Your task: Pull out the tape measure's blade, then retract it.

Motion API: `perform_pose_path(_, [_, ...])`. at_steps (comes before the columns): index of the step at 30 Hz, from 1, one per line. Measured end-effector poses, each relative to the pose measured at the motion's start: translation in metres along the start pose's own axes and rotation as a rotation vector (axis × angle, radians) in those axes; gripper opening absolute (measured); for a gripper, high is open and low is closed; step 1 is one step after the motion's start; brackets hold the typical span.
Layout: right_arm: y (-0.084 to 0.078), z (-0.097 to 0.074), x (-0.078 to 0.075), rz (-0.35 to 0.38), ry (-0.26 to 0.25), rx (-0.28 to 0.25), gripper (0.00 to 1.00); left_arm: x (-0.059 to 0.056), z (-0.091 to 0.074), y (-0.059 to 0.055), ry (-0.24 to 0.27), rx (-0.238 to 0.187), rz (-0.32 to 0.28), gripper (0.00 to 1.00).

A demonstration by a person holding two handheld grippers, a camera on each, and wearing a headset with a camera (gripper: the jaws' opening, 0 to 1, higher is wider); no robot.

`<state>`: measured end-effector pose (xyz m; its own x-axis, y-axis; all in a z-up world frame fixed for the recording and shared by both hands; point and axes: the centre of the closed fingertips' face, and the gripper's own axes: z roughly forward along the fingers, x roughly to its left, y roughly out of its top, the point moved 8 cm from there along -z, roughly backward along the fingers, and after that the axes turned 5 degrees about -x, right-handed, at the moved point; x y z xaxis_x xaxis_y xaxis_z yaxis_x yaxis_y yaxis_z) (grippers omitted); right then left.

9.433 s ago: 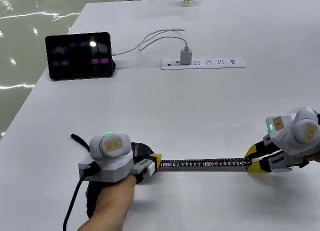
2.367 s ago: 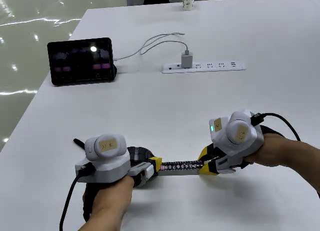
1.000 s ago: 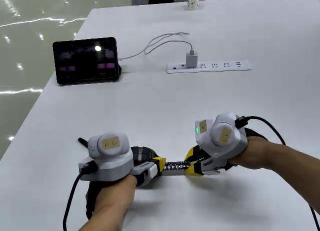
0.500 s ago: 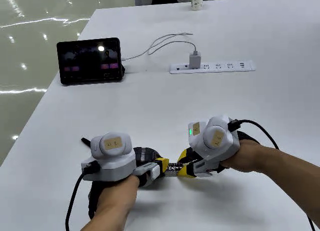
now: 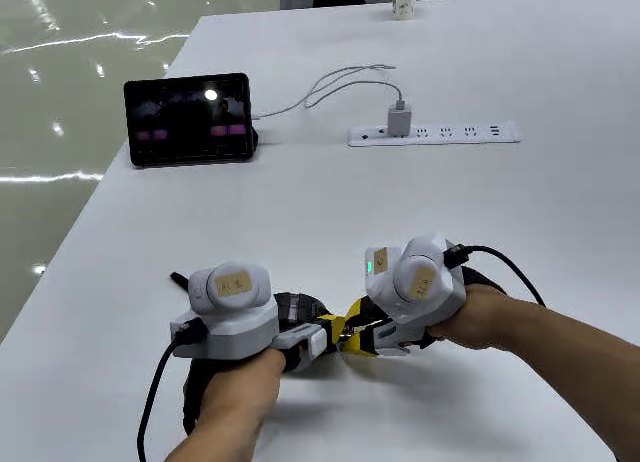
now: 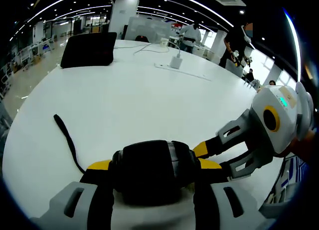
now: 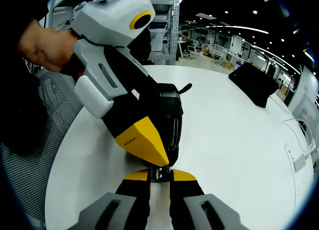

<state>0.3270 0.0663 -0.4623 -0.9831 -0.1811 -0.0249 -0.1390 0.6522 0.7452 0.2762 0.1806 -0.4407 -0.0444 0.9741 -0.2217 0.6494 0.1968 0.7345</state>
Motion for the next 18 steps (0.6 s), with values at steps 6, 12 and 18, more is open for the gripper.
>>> perform_pose_path(6, [0.0014, 0.0019, -0.0004, -0.013, 0.001, -0.003, 0.11, 0.0000, 0.0000, 0.0001, -0.001, 0.000, 0.000, 0.60])
perform_pose_path(12, [0.0015, 0.0024, -0.0006, -0.027, 0.006, -0.001, 0.11, -0.0001, 0.0003, 0.0002, -0.005, 0.002, 0.003, 0.60])
perform_pose_path(18, [0.0017, 0.0029, -0.0008, -0.029, 0.011, 0.004, 0.12, -0.0004, 0.0003, 0.0002, -0.007, 0.003, 0.008, 0.61])
